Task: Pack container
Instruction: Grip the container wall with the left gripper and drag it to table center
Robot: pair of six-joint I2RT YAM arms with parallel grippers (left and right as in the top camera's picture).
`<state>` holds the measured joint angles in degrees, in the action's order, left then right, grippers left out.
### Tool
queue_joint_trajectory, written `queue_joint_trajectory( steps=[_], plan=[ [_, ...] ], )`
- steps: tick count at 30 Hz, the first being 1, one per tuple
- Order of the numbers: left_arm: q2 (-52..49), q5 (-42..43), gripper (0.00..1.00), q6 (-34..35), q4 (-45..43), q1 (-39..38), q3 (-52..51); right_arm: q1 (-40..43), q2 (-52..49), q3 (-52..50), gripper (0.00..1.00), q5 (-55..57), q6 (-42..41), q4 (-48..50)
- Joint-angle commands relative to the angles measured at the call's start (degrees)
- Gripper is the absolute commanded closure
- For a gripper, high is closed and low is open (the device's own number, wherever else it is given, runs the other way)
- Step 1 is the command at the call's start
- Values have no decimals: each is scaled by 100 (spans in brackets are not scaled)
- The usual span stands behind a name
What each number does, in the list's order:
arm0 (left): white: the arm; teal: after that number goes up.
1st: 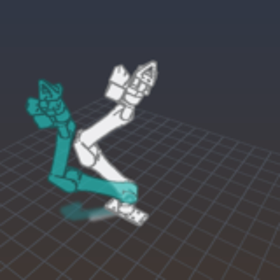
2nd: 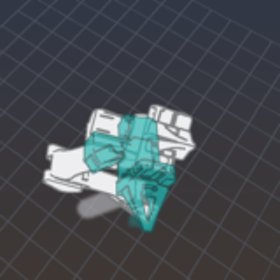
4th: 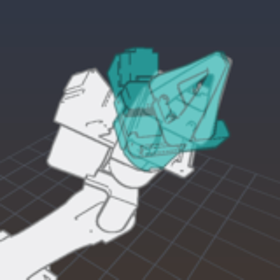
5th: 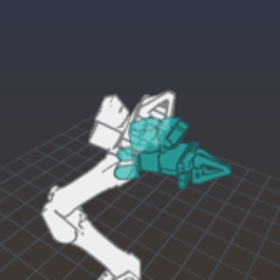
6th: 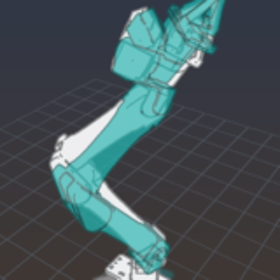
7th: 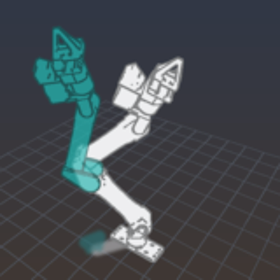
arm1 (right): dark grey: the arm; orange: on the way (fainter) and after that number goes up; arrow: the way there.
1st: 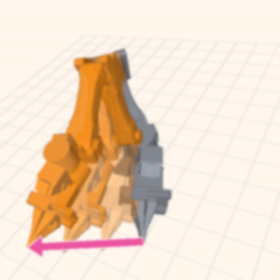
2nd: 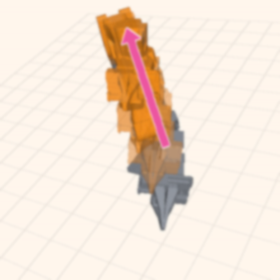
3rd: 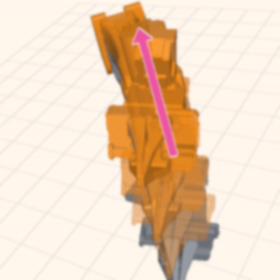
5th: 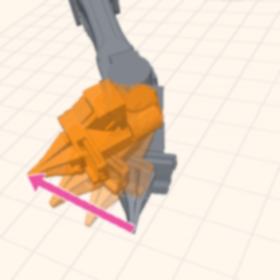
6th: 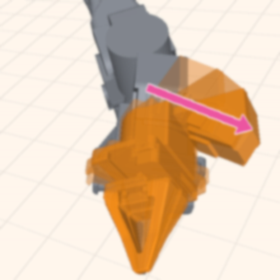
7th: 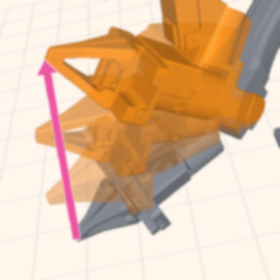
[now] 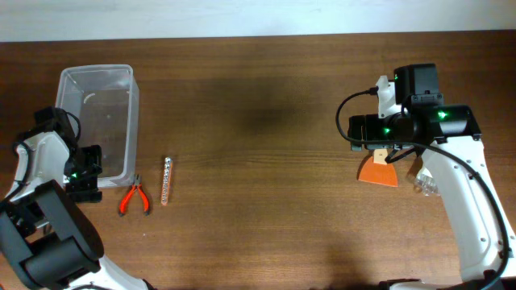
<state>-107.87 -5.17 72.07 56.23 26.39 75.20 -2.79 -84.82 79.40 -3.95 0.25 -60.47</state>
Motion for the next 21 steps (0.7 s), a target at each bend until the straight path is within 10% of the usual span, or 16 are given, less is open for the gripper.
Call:
queue_joint_trajectory(
  steps=[1,21],
  plan=[
    [-15,4,18,11,-2,24,-42,-63,-22,129,1,74,39,-2],
    [-13,503,84,13,0,31,-42,-63,-22,129,1,74,37,-26]
  ],
)
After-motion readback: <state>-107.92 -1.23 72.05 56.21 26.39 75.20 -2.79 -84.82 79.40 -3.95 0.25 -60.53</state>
